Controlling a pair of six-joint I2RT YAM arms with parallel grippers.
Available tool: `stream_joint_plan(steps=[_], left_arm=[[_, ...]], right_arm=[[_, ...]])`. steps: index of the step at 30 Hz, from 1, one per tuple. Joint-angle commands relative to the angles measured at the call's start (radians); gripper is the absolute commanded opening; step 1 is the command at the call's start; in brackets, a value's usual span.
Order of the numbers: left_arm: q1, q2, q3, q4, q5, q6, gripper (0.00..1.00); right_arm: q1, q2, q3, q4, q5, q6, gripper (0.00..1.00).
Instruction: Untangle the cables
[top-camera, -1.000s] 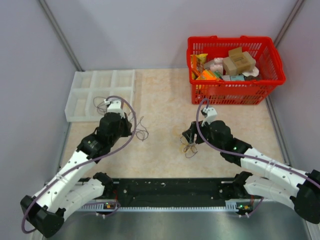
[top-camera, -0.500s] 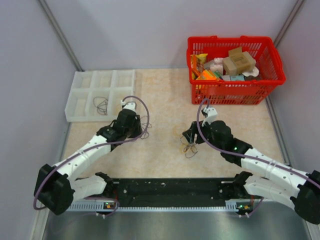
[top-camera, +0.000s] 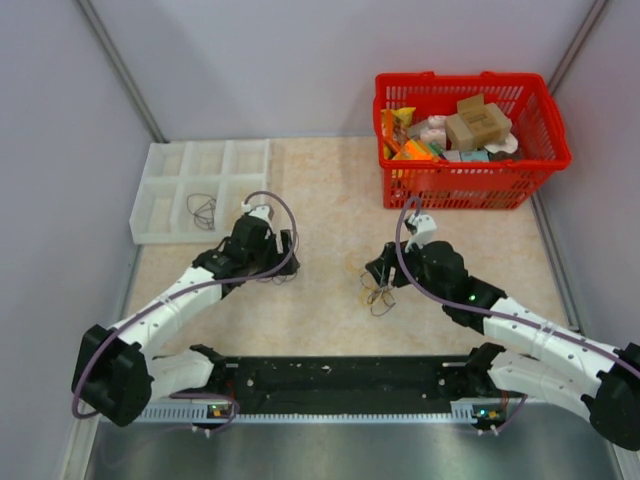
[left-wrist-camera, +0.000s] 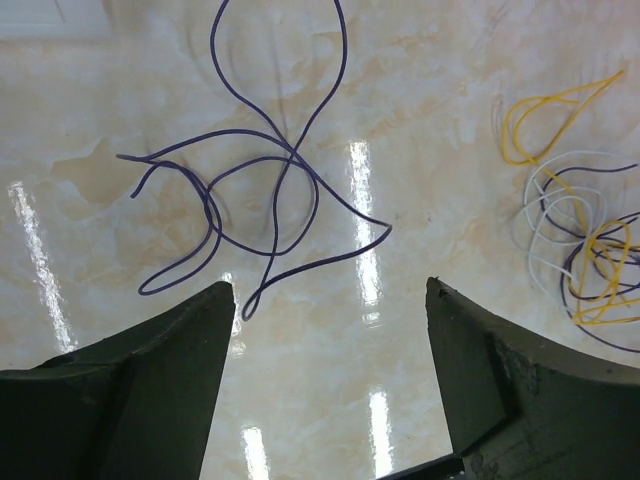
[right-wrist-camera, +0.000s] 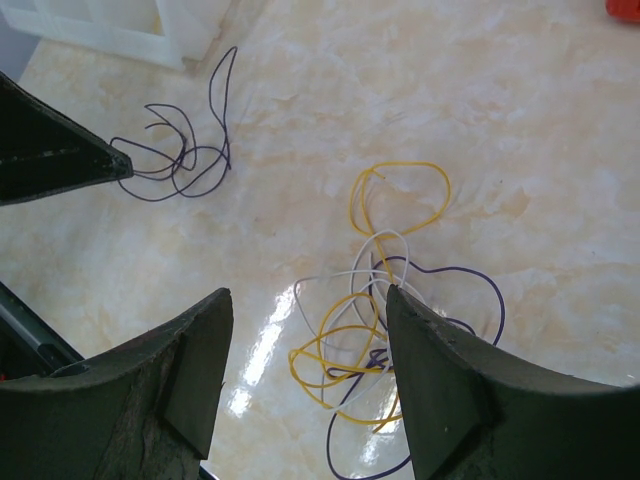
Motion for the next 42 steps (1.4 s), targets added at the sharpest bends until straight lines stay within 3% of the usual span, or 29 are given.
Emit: stream_joint_plan(steps=[1,10,15,18,21,31,38,42], left_arm=[[0.083,-0.083,-0.006,0.033,0.080,-0.089,0.82],[0.245,-0.065,-0.072,0.122,0.249,-0.162,0.88],[0.256,0.001,-0.097,0.189,0.227,-0.173,0.87],[0.258,0.032,-0.091,0.183,0.211,-0.152,0.84],[0.252,0.052,-0.078,0.165,0.200,-0.110,0.73],[0.091,0.069,0.081,-0.017,-0.101,0.071,0.81],[0.086,0.245,0.218,-0.139,-0.173,0.077,0.86],[0.068,0.329,0.288,-0.197,-0.224,0.005,0.88]], right_arm=[[-0.006,-0.013,0.024,0.013,0.000,0.002,0.63],[-0.008,-0.005,0.031,0.017,-0.006,0.002,0.63],[-0.008,-0.005,0.031,0.021,-0.014,0.005,0.63],[-0.009,-0.018,0.024,0.017,-0.014,0.011,0.63],[-0.009,-0.022,0.016,0.019,-0.007,0.012,0.63],[-0.031,0.001,0.036,0.027,-0.020,-0.002,0.63],[-0.032,0.010,0.031,0.036,-0.038,0.006,0.63],[-0.037,-0.021,0.021,0.022,-0.010,0.002,0.63]])
